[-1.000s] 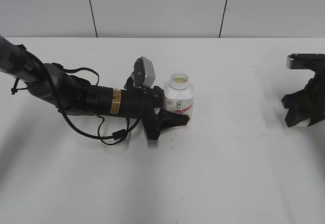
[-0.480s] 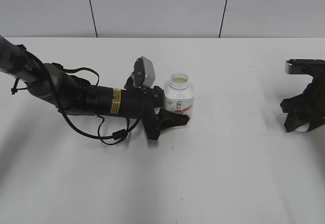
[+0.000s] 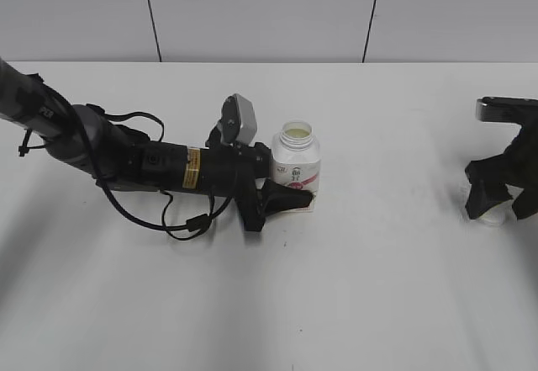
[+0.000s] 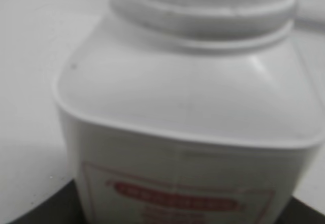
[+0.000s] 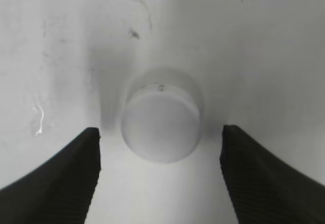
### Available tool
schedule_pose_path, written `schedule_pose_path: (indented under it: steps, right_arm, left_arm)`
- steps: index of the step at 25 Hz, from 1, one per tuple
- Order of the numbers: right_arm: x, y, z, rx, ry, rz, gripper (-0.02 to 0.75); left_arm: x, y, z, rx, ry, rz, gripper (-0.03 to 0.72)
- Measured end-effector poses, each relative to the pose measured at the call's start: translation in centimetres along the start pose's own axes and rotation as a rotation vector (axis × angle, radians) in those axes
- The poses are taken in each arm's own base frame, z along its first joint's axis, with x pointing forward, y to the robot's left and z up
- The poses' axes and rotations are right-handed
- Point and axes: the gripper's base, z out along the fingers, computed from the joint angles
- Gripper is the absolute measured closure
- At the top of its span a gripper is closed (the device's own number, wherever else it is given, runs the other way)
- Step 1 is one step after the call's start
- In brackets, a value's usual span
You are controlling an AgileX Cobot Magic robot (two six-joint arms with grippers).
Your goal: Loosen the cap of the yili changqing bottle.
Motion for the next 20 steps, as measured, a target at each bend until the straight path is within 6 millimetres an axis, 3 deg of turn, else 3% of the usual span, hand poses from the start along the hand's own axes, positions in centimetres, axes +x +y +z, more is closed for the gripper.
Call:
schedule_pose_path:
  steps: [9,20]
  right_arm:
    - [-1.0,0.5,-3.1,-0.011,-0.047,-0.005,0.16]
    - [-1.0,0.6,-3.7,-0.014,-0.052,-0.006,0.158]
  left_arm:
    - [0.0,0.0,0.0,-0.001,-0.002,-0.003,0.294]
    - [0.0,0.0,0.0,-0.004,-0.003,-0.011,0.209]
